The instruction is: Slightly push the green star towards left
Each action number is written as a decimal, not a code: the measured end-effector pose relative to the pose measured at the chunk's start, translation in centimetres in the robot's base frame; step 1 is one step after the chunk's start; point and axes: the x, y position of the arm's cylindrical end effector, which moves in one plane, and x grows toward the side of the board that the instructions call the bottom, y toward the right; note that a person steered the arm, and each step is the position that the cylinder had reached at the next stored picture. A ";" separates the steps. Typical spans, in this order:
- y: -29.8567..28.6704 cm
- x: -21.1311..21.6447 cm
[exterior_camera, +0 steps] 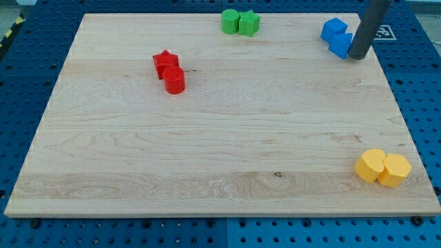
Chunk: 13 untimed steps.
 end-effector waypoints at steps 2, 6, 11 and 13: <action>-0.2 -4.4; 4.5 -1.4; -6.3 0.0; -6.3 -1.7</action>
